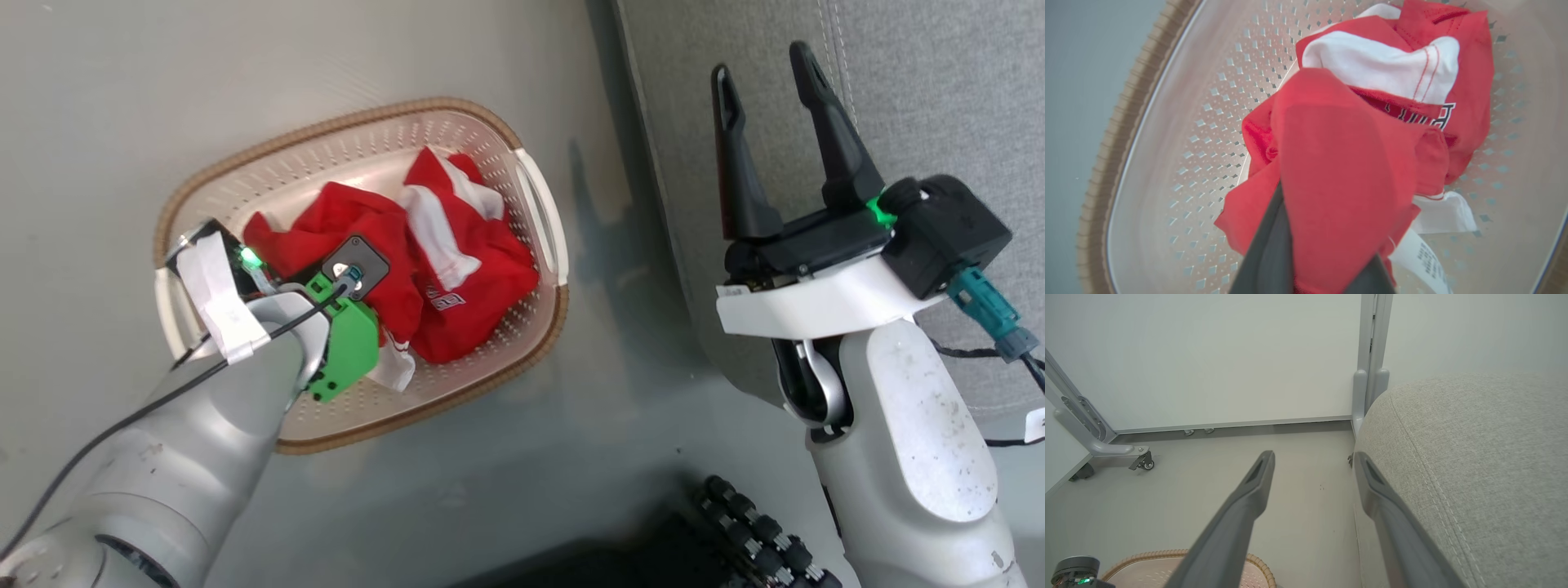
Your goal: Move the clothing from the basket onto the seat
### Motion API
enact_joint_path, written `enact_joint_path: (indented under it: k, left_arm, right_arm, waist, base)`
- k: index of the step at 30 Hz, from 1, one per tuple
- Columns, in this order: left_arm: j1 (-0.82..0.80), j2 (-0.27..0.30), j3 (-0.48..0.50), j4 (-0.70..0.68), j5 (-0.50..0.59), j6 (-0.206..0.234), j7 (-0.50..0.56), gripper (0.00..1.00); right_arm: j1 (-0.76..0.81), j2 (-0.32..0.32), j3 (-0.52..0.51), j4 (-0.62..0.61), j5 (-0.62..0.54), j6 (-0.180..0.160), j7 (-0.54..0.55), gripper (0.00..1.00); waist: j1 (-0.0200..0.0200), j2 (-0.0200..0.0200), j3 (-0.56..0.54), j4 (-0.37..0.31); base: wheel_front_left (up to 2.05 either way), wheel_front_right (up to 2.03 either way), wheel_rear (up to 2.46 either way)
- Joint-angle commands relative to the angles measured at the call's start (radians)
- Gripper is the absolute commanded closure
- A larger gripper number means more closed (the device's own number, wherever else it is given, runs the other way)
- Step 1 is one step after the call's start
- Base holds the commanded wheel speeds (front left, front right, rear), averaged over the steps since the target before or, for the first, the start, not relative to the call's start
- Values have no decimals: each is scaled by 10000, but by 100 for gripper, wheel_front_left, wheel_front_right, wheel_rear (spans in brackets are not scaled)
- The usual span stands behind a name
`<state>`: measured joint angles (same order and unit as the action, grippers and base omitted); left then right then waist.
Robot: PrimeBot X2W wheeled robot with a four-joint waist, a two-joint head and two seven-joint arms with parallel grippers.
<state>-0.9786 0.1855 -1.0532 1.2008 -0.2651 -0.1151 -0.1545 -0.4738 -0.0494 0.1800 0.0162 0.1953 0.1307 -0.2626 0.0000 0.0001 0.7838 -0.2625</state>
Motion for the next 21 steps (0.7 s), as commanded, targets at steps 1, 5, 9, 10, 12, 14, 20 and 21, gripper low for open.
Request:
enact_joint_path:
  k: [1,5,9,10,12,14,20,21]
  left_arm:
    - [211,-147,146,-88,-252,79,-298,100]
    - [499,-443,622,-464,-807,197,-829,100]
    - [969,-542,1158,-1171,-1361,288,-1061,100]
    - [1059,-562,1295,-1379,-1476,315,-1089,100]
    - [1297,-524,1631,-2107,-1628,519,-1119,100]
    - [1726,-385,2086,-3082,-1813,758,-1115,100]
    - [3139,47,3451,-6121,-1843,1292,-1113,100]
    - [3401,87,3684,-6611,-1771,1333,-1113,100]
  right_arm:
    - [244,-27,-85,77,-116,1,-34,0]
    - [675,-30,-241,242,-363,1,-32,0]
    - [1066,-28,-348,367,-531,1,-32,0]
    - [1151,-33,-367,387,-557,1,-32,0]
    - [1333,-28,-446,442,-601,1,-32,0]
    - [1486,-30,-504,452,-641,1,-34,0]
    - [1951,-30,-608,452,-791,1,102,0]
    - [2029,-27,-631,442,-832,1,145,0]
  waist:
    - [0,-1,-1099,873]
    - [0,-1,-1850,1285]
    - [0,-1,-2511,1615]
    - [0,-1,-2619,1688]
    - [0,-1,-2906,1841]
    - [0,-1,-3163,1985]
    - [0,-1,-3921,2408]
    - [0,-1,-4063,2478]
  base:
    - [0,0,0]
    - [0,0,0]
    - [0,0,0]
    - [0,0,0]
    - [0,0,0]
    - [0,0,0]
    - [0,0,0]
    - [0,0,0]
